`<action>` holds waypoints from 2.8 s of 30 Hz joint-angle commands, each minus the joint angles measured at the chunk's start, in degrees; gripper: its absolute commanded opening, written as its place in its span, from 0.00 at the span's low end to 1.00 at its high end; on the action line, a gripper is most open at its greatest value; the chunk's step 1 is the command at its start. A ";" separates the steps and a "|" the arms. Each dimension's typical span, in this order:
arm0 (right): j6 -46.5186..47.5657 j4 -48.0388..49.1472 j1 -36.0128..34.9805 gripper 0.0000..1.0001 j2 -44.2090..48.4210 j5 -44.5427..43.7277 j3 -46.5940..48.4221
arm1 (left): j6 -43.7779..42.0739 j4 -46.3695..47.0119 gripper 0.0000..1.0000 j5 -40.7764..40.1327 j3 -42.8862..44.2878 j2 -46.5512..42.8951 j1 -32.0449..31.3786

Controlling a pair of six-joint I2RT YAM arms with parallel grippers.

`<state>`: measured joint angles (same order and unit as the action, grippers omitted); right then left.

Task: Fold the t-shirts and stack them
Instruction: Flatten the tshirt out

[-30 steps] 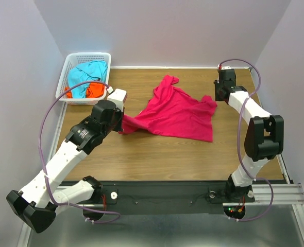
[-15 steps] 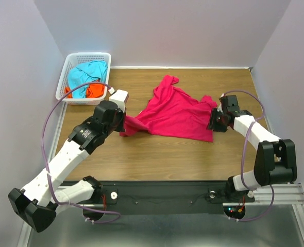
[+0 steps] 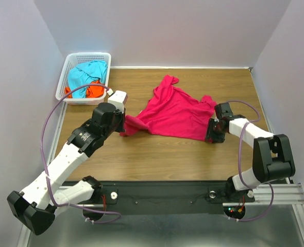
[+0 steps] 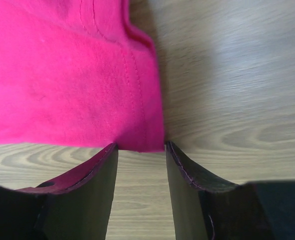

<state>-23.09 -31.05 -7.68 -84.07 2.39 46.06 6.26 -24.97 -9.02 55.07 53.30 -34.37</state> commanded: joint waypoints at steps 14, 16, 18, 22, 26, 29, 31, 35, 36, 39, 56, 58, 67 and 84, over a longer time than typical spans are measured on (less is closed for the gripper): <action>-5.03 1.25 -6.03 0.22 -8.39 -13.11 1.22 | -1.78 3.97 0.00 -0.83 -1.72 -2.76 0.27; -4.86 1.34 -6.12 0.11 -8.39 -13.38 1.31 | -2.04 4.05 0.00 -1.09 -1.98 -2.85 0.36; -4.59 1.25 -6.12 0.01 -7.69 -13.90 2.18 | -2.13 3.97 0.00 -1.35 -1.90 -2.76 0.36; -3.46 0.55 -6.03 0.01 -4.97 -16.27 5.78 | -2.48 3.70 0.00 -2.49 -0.49 -2.50 0.27; 0.49 -2.87 -6.03 0.01 -2.33 -20.84 15.96 | -3.97 4.67 0.00 -6.01 3.02 -0.66 0.53; 5.33 -5.24 -6.03 0.01 -2.59 -25.50 28.69 | -5.29 6.85 0.00 -7.68 7.32 2.42 1.23; 9.00 -5.78 -6.12 0.01 -3.02 -28.40 37.90 | -5.91 8.70 0.00 -9.60 11.70 5.49 2.11; 14.90 -5.78 -6.03 0.01 -4.34 -32.53 50.23 | -10.04 12.39 0.00 -11.63 21.46 9.89 3.43; 15.87 -5.78 -6.12 0.01 -4.43 -34.11 56.09 | -10.65 12.84 0.00 -11.90 23.49 11.03 4.13; 20.01 -5.69 -6.03 0.01 -4.26 -37.71 66.12 | -12.93 13.28 0.00 -14.01 32.45 13.05 4.75; 35.22 -1.74 -6.03 0.03 18.85 -37.20 64.42 | -18.83 13.47 0.00 -6.11 50.48 -0.30 4.84; 35.83 -1.74 -6.12 0.03 20.35 -36.32 64.24 | -19.79 11.71 0.00 -5.75 54.33 1.10 4.84; 35.75 -1.91 -6.03 0.04 19.22 -32.63 59.42 | -25.77 5.72 0.00 -11.90 55.69 9.36 4.93; 34.08 15.29 -3.92 0.01 0.06 -31.84 28.92 | -25.69 28.04 0.00 -1.01 34.66 42.75 11.08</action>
<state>10.70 -27.51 -13.52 -82.06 -28.45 76.38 -19.84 -6.70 -12.49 86.70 96.42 -23.64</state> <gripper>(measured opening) 0.035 0.033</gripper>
